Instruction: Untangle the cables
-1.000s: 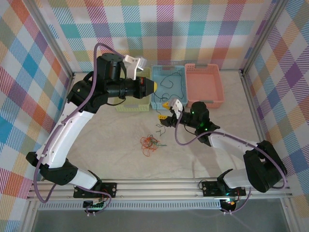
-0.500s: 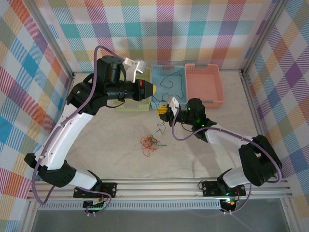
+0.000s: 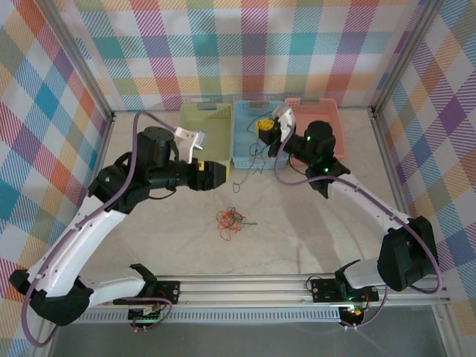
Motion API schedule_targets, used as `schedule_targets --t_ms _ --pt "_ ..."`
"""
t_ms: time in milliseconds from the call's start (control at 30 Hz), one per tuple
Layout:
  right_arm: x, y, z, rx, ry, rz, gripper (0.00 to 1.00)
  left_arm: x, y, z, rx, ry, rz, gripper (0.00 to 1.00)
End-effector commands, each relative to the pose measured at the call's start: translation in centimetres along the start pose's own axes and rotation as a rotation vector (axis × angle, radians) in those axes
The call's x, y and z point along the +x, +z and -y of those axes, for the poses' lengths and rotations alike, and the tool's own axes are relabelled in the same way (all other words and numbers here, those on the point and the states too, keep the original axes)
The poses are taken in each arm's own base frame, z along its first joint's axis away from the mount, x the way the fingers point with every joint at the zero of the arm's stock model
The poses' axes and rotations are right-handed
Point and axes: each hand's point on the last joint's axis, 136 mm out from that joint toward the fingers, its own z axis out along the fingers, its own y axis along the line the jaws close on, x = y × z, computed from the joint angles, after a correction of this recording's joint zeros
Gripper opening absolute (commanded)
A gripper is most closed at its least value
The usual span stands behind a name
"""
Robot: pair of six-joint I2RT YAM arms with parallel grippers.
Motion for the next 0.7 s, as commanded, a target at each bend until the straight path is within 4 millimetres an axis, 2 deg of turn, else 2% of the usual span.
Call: schedule_targets --t_ms 0,133,233,367,533,667 --pt "-2.3 1.0 2.3 0.069 0.005 0.01 0.0 1.0 -0.7 -2.0 -0.08 0.022 0.037 0.77" --pt "-4.3 2.7 5.8 0.164 0.039 0.016 0.0 4.3 -0.9 -4.3 -0.144 0.019 0.001 0.78" --pt "-4.5 4.4 8.4 0.215 0.088 0.005 0.0 6.4 -1.0 -5.7 -0.165 0.002 -0.005 0.78" --pt "-3.5 6.9 11.3 0.273 0.114 -0.005 0.0 8.4 -1.1 -6.6 -0.167 -0.025 -0.011 0.78" --pt "-1.0 9.8 15.0 0.336 0.199 -0.03 0.0 9.8 -1.6 -6.9 -0.159 -0.048 -0.006 0.78" --pt "1.2 11.6 16.5 0.364 0.229 -0.06 0.0 10.6 -2.0 -7.5 -0.184 -0.049 -0.013 0.78"
